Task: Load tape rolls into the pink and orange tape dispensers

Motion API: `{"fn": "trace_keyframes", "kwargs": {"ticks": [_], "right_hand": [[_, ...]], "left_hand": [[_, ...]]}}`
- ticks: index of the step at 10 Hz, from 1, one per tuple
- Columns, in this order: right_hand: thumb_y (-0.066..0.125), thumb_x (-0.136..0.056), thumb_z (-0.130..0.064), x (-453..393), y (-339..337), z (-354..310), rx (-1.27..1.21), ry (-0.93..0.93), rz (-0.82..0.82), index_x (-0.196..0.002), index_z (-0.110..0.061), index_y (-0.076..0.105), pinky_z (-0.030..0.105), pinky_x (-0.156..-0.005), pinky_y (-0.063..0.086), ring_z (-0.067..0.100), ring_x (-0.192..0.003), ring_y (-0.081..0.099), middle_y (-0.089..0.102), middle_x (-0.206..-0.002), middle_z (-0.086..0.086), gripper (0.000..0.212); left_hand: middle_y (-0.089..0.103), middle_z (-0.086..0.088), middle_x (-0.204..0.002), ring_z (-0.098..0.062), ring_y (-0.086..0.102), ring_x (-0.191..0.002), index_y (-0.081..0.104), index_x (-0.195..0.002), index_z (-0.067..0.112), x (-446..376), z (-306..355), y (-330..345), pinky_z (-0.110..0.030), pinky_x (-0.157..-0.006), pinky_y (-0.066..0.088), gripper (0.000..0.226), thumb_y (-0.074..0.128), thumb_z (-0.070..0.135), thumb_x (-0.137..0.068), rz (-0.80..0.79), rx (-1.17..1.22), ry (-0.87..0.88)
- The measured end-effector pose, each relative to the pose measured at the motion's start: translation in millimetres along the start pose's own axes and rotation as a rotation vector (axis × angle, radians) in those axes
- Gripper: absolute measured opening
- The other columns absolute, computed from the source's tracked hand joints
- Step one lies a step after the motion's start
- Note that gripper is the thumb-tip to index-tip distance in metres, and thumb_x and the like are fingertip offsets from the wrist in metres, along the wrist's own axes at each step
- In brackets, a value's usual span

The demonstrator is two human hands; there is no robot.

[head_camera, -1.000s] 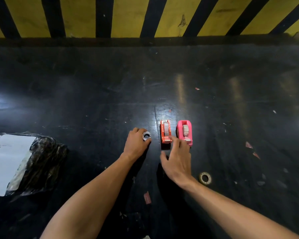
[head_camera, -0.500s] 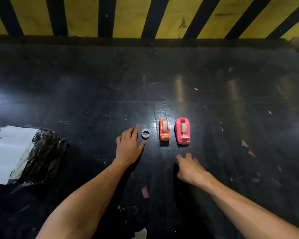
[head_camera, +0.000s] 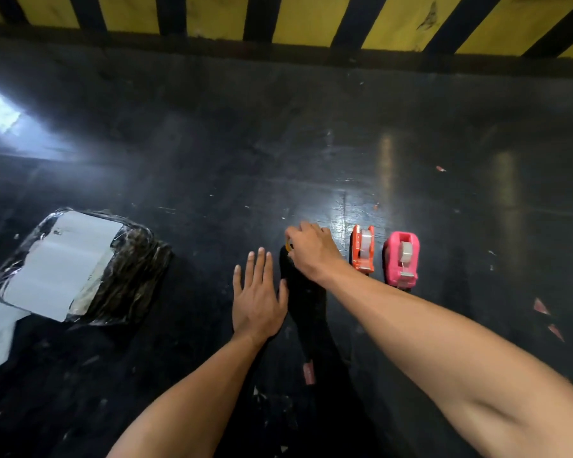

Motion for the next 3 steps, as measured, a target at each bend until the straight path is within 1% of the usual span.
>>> {"fn": "trace_keyframes", "kwargs": {"ticks": [1,2,3], "right_hand": [[0.057,-0.086,-0.015,-2,17,3,0.113,-0.020,-0.011,-0.111,-0.013,0.054,0.047,-0.093,0.039,0.035,-0.106,0.056,0.060,-0.111,0.015,0.026],[0.059,-0.086,-0.023,3,18,5,0.114,-0.035,-0.007,-0.117,-0.014,0.051,0.050,-0.105,0.033,0.034,-0.110,0.055,0.060,-0.113,0.014,0.033],[0.059,-0.087,-0.032,13,14,12,0.046,-0.033,0.065,-0.128,-0.018,0.046,0.053,-0.114,0.025,0.031,-0.116,0.053,0.059,-0.119,0.012,0.045]], "left_hand": [[0.007,-0.003,-0.167,-0.017,0.001,-0.154,0.012,-0.157,0.014,-1,-2,0,-0.048,-0.125,0.006,0.065,0.024,0.046,-0.102,-0.009,-0.011,-0.013],[0.006,-0.002,-0.167,-0.017,-0.001,-0.154,0.012,-0.157,0.014,1,3,-4,-0.047,-0.125,0.004,0.065,0.025,0.046,-0.102,-0.003,0.013,0.005],[0.008,-0.002,-0.167,-0.017,0.000,-0.154,0.013,-0.157,0.015,0,2,-6,-0.047,-0.125,0.004,0.066,0.027,0.046,-0.101,0.009,0.017,0.009]]}}
Point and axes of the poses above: each hand's wrist, its own x-axis away from the middle knuckle, its own y-axis out of the palm, z = x × y, the point moved 5 cm from there along -x, towards the middle knuckle
